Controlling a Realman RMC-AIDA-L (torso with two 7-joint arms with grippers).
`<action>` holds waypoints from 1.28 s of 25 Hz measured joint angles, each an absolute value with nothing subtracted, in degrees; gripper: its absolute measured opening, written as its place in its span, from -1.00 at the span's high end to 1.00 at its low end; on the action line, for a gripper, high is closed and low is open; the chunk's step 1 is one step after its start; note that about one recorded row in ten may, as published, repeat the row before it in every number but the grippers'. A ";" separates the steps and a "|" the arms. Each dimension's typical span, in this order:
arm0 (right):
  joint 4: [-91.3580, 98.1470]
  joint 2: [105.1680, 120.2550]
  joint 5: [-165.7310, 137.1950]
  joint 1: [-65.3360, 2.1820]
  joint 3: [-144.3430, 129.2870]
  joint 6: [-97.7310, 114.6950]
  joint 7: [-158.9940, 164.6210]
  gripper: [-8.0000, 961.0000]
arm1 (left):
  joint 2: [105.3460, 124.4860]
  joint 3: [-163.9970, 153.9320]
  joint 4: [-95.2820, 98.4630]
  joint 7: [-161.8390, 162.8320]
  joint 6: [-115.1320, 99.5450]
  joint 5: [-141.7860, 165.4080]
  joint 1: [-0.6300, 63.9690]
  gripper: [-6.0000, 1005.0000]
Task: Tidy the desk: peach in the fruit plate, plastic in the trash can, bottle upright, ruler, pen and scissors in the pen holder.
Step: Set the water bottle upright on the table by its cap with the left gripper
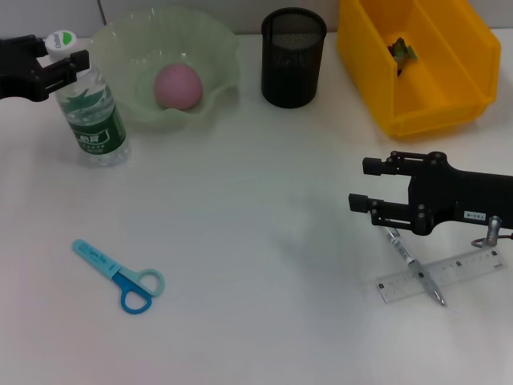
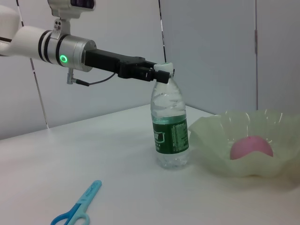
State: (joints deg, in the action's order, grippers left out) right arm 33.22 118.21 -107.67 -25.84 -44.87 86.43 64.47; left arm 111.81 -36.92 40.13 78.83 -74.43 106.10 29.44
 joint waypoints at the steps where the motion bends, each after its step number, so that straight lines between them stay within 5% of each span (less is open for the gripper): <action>1: 33.22 118.21 -107.67 -25.84 -44.87 86.42 64.47 -0.33 | 111.81 -36.93 40.14 78.83 -74.45 106.10 29.44 0.01; 32: 33.22 118.21 -107.60 -26.16 -44.73 86.39 64.59 -0.33 | 111.76 -36.42 40.25 78.66 -74.11 105.99 29.44 -0.02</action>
